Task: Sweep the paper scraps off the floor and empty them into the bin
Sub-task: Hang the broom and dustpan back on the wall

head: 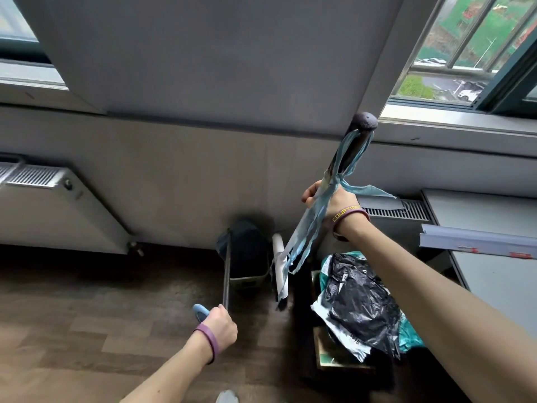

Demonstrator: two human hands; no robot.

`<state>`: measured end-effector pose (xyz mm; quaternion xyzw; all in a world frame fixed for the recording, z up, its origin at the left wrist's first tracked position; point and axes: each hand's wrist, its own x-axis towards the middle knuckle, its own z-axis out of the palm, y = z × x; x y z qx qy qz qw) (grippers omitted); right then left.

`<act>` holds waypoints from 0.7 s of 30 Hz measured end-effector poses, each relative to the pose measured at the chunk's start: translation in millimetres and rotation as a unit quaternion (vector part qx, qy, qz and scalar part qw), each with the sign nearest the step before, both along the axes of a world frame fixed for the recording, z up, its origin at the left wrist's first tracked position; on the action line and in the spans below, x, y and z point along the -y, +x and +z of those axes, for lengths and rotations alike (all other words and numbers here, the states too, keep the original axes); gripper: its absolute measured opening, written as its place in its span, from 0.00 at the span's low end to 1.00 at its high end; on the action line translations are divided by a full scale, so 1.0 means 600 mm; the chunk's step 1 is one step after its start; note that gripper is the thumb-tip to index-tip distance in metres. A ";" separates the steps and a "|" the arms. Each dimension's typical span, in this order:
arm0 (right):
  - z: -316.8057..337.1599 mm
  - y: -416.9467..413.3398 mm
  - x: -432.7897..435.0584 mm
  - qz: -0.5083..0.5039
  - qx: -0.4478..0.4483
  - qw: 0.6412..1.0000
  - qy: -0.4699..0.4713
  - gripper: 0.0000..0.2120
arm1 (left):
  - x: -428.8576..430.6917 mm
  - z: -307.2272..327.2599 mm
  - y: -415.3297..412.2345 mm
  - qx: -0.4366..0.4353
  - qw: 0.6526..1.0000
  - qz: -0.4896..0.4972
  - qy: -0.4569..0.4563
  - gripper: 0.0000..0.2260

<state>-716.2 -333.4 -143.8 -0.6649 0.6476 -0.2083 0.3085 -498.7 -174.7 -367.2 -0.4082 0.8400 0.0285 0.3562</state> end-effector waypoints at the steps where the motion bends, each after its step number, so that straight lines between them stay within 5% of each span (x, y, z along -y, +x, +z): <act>1: 0.002 0.000 -0.001 -0.005 -0.001 1.000 -0.005 0.07 | -0.002 0.005 0.004 0.006 1.000 -0.002 0.003 0.16; 6: 0.002 0.005 -0.002 -0.021 0.002 0.999 -0.026 0.06 | -0.003 0.025 0.019 0.013 1.000 0.004 -0.012 0.16; 14: 0.027 0.051 -0.004 -0.030 0.054 0.998 -0.009 0.07 | 0.065 0.129 0.049 -0.047 0.987 0.145 -0.057 0.14; 21: 0.090 0.132 -0.017 0.030 -0.023 0.998 -0.052 0.14 | 0.148 0.249 0.108 -0.162 0.939 0.267 -0.143 0.13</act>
